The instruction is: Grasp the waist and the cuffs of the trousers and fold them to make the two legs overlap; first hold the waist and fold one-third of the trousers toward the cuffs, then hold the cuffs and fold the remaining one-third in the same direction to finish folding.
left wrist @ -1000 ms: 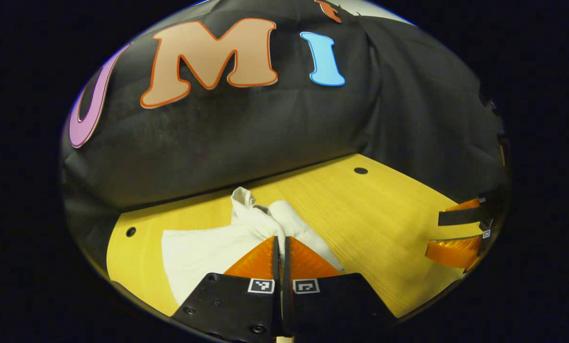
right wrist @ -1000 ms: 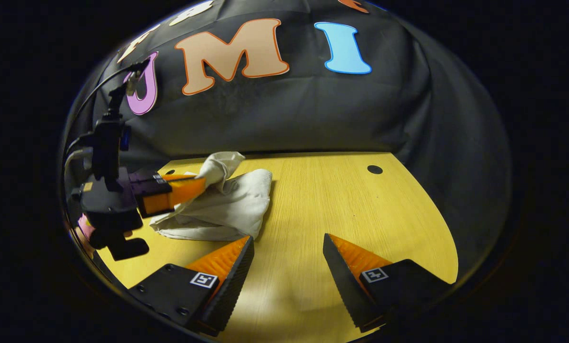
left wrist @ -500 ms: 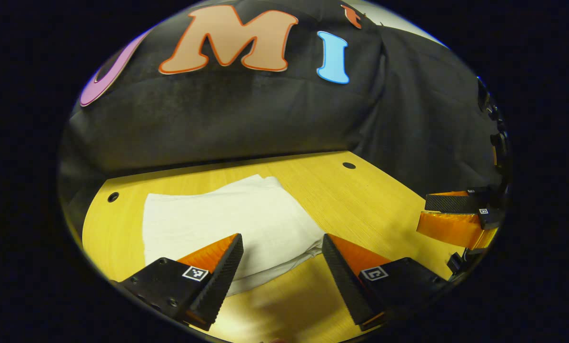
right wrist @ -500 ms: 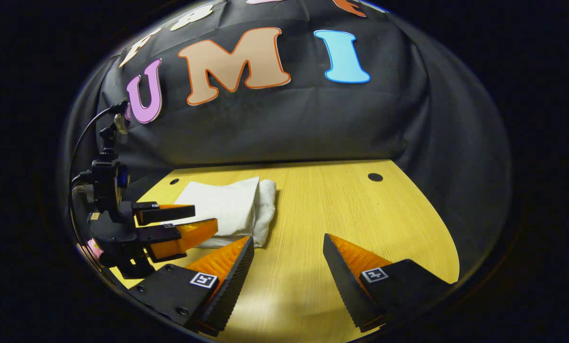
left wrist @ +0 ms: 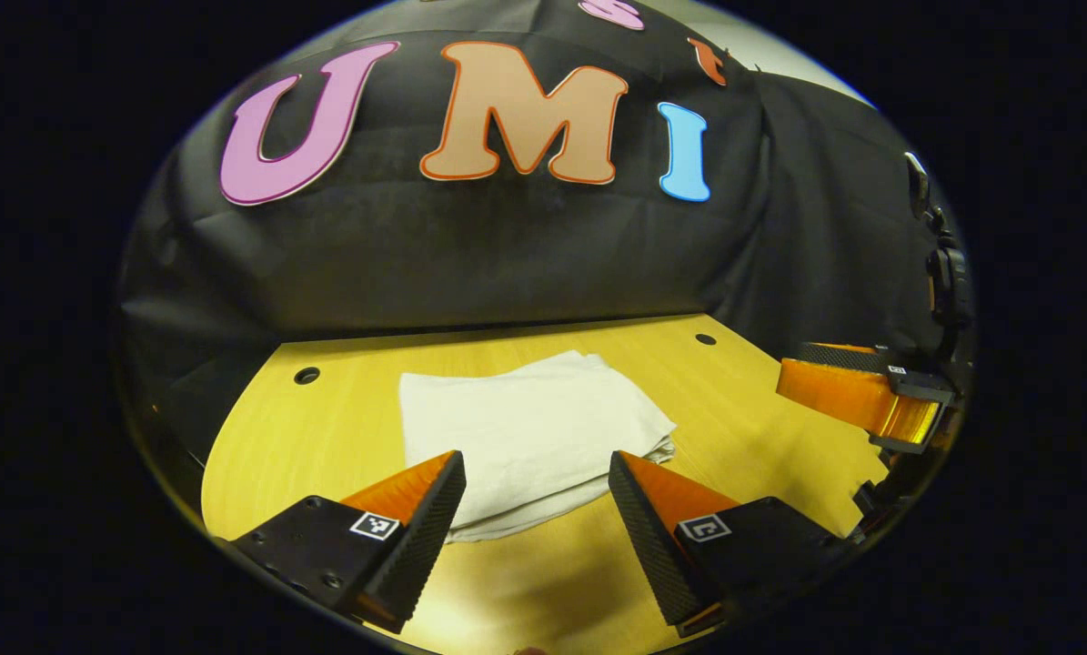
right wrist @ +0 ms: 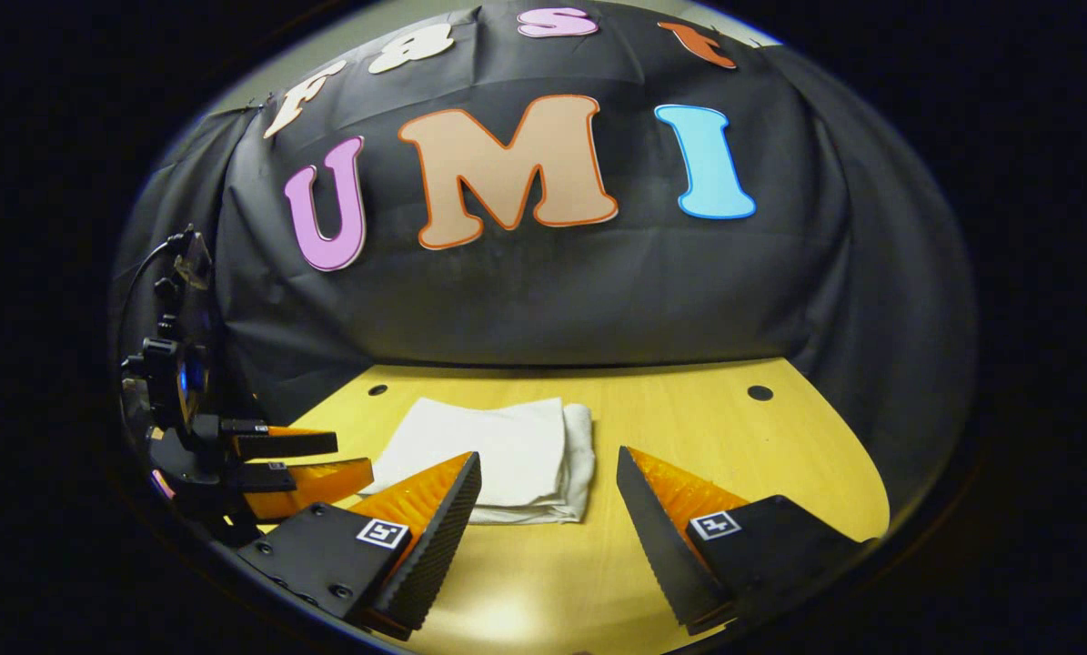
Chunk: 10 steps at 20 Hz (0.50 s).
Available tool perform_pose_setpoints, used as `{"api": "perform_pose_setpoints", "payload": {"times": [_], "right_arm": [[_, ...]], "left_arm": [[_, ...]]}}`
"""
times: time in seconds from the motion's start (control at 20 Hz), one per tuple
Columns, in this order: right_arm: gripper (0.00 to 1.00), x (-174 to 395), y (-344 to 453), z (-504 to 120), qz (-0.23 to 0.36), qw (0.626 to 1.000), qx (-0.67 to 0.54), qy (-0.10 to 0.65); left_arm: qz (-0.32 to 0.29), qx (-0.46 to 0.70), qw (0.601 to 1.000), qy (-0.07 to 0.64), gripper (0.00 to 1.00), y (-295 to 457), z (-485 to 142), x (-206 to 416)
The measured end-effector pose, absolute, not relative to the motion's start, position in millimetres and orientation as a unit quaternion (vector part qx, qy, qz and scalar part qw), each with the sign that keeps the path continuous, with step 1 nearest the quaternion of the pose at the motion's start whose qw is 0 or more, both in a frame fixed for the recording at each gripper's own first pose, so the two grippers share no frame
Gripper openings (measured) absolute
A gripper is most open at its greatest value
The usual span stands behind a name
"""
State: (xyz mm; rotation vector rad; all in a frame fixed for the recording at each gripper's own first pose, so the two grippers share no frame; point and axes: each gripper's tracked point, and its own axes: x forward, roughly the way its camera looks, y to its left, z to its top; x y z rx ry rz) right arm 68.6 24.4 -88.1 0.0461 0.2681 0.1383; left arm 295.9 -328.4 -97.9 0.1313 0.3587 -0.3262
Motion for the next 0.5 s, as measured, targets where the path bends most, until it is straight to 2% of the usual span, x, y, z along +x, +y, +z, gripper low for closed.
{"api": "perform_pose_setpoints", "payload": {"times": [0.35, 0.4, 0.45, 0.5], "right_arm": [[0.97, 50.5, 58.3, -75.8, 0.061, 0.99, 0.027, 0.122], [0.92, 48.0, 60.3, -76.2, 0.058, 0.991, 0.025, 0.122], [0.92, 46.1, 61.5, -76.7, 0.054, 0.991, 0.022, 0.123], [0.96, 44.7, 62.6, -77.1, 0.049, 0.991, 0.019, 0.122]], "left_arm": [[-0.139, 0.068, 0.975, 0.159, 0.95, -280.6, -72.5, 289.0], [-0.138, 0.066, 0.975, 0.162, 0.95, -277.1, -74.3, 288.8], [-0.138, 0.063, 0.975, 0.165, 0.95, -275.7, -75.6, 287.2], [-0.139, 0.06, 0.974, 0.167, 0.95, -273.3, -76.9, 283.9]]}}
